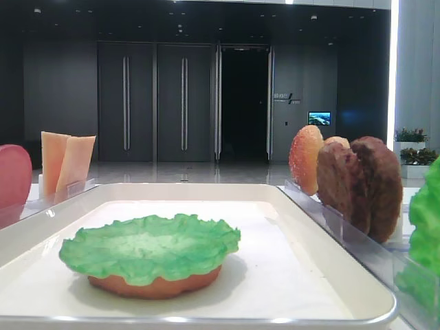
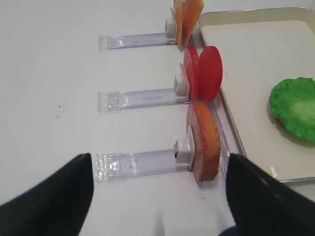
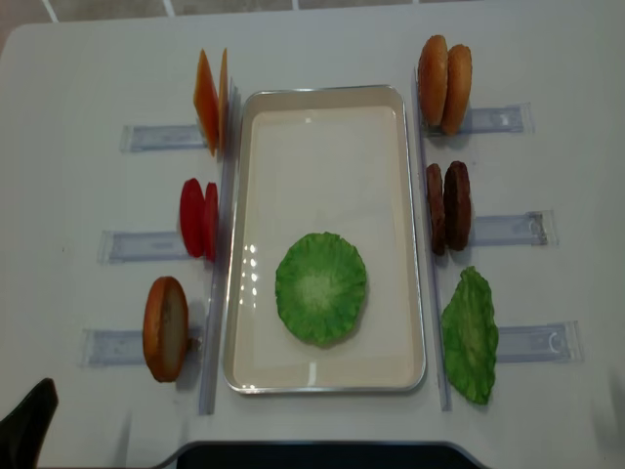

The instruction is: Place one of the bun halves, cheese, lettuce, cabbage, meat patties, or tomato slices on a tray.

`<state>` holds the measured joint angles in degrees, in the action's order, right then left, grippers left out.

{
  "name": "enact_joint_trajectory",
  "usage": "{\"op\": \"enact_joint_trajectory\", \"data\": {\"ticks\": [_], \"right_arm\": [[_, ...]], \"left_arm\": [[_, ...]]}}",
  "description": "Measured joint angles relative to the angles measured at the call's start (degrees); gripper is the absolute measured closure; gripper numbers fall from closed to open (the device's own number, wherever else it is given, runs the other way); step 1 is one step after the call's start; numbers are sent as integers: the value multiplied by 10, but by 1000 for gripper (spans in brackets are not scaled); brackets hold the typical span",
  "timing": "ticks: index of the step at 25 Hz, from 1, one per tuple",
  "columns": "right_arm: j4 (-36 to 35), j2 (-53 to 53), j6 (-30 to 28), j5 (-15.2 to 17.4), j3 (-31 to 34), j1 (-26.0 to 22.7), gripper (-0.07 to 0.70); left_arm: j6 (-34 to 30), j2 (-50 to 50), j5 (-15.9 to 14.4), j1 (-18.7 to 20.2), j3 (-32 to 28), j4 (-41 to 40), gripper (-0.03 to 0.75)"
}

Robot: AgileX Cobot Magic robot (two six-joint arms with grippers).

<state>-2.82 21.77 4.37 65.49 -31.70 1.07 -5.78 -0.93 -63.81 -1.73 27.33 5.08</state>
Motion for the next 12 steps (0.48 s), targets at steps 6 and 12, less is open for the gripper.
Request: {"op": "enact_joint_trajectory", "data": {"ticks": [6,12], "right_arm": [[-4,-79,-16,-9,23,0,149],[-14,-169,-44,-10,23,0,149]], "left_arm": [[0,0,0,0,0,0,72],[0,0,0,0,0,0,72]]}}
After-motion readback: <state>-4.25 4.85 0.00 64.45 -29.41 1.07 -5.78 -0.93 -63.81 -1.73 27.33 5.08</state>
